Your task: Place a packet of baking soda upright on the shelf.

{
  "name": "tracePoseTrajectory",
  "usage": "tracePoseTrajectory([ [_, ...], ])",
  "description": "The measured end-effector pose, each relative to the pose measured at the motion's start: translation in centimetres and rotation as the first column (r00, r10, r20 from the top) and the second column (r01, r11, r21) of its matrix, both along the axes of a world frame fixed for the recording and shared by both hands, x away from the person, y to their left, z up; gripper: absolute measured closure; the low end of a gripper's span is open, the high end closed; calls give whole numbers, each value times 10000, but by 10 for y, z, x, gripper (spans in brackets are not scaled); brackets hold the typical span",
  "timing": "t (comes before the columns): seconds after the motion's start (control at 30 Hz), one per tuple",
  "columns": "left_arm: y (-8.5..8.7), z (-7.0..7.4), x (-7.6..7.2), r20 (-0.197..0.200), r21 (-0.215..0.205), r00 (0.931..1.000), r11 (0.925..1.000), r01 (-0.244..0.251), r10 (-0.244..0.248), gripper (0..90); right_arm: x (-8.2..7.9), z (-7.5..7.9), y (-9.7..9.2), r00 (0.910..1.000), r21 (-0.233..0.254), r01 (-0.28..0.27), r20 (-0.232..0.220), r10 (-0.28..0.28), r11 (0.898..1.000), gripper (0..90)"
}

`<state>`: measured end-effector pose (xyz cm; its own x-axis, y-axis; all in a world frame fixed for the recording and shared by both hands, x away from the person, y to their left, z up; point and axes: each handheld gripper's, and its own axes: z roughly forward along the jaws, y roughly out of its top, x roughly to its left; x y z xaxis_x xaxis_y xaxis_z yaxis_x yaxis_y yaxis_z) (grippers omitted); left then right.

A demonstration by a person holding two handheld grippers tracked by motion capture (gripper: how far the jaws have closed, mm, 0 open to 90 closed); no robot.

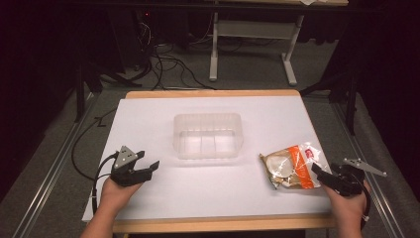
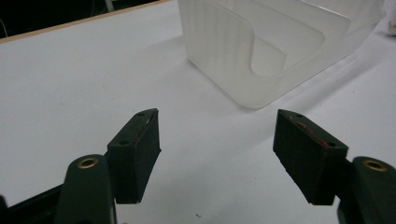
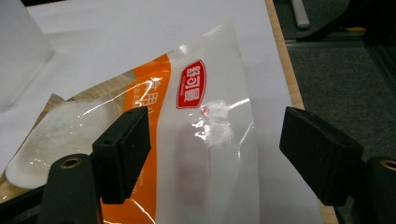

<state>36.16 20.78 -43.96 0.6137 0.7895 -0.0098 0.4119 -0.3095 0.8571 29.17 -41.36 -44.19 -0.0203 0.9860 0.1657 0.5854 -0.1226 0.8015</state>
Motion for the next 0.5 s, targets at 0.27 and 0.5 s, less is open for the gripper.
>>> tracePoseTrajectory([
  [0.27, -1, -1, 0, -12, 111, 10000, 9999, 53, -52, 321, 2, -8, -6, 9993, 582, -193, -295, 211, 9981, 303],
  [0.5, -2, -1, 0, -26, 121, 10000, 9999, 62, -62, 321, 2, -8, -3, 9981, 550, -523, -299, 540, 9971, 441],
])
